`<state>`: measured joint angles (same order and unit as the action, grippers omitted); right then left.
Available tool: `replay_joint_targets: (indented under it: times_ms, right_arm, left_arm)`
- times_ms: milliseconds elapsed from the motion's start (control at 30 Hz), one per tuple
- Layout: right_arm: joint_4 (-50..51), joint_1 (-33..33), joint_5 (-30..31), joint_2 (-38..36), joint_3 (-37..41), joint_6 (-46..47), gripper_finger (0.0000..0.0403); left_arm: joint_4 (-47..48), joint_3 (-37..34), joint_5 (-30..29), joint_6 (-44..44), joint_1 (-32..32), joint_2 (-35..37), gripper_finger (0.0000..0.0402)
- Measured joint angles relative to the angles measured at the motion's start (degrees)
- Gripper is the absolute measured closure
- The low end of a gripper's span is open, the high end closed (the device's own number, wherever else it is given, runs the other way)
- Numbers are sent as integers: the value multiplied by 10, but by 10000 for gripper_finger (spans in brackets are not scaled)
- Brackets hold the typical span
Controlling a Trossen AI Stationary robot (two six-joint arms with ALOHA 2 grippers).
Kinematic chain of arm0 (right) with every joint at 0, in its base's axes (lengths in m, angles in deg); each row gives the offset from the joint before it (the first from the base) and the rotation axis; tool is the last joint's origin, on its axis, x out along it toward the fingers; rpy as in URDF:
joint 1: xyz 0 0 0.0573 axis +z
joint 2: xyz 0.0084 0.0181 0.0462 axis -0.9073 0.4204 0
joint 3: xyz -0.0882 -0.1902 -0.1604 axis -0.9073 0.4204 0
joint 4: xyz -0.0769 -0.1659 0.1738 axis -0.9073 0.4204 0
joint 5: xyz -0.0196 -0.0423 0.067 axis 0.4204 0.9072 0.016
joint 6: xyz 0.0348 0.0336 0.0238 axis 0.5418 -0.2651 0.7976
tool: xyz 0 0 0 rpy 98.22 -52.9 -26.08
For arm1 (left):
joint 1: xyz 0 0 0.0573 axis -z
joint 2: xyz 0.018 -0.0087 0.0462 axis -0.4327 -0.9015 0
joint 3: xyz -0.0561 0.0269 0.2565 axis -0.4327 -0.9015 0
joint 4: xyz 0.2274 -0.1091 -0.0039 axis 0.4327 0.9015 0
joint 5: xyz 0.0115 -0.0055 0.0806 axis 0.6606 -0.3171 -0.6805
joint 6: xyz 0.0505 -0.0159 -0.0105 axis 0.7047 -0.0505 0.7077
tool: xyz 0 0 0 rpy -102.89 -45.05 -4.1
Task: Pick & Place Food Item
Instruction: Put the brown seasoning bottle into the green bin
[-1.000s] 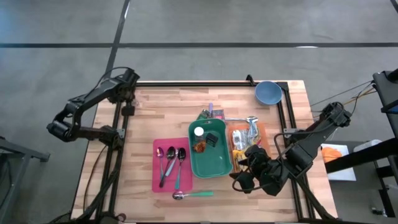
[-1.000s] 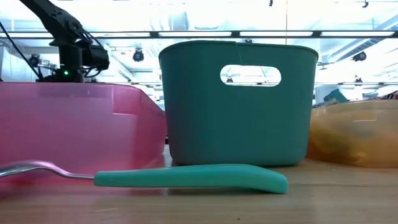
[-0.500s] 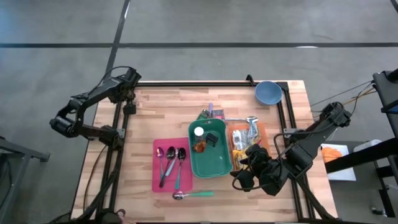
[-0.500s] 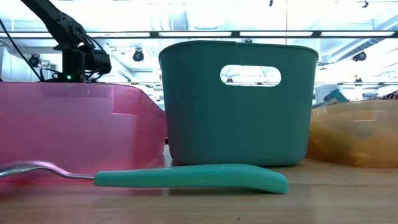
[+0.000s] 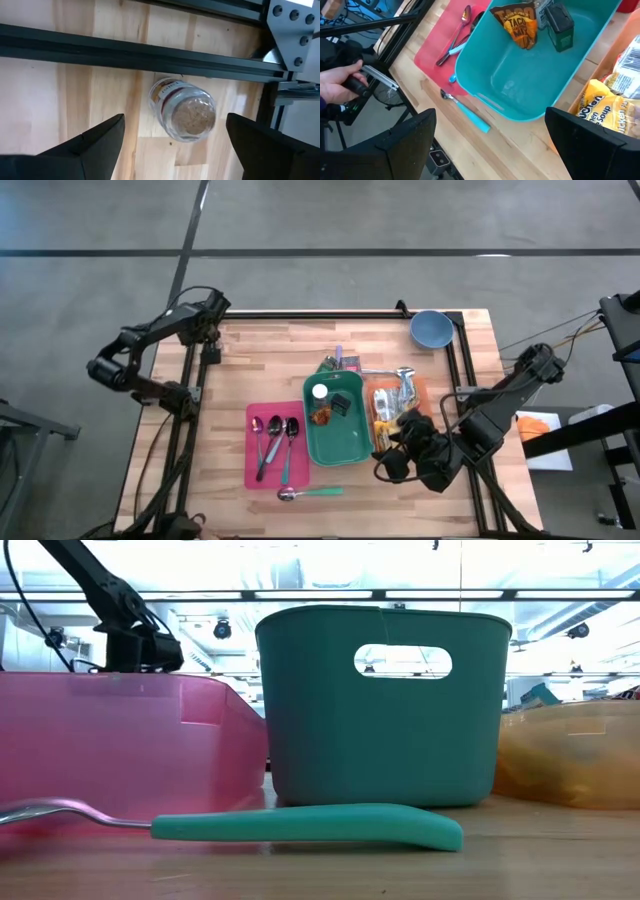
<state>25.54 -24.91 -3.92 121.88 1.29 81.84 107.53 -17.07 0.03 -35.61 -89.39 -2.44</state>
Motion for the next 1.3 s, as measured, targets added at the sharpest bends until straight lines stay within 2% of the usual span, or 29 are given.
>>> replay_joint_targets:
  times_ms: [300, 833, 1000, 1200, 1300]
  right_arm:
    - [8, -3, 0, -6, 0, 8, 34]
    - [9, -4, -1, -8, 0, 22, 34]
    - [9, -5, -1, -8, 0, 25, 34]
    - [10, -5, -1, -8, 0, 26, 34]
    - [10, -5, -1, -8, 0, 25, 34]
  left_arm:
    - [-14, 0, 38, -4, -3, -26, 50]
    - [-14, -6, 36, -1, -8, -29, 60]
    - [-33, -26, 40, 0, -11, -29, 120]
    - [-96, -48, 56, 27, -11, -29, 221]
    - [-98, -49, 70, 28, -11, -28, 278]
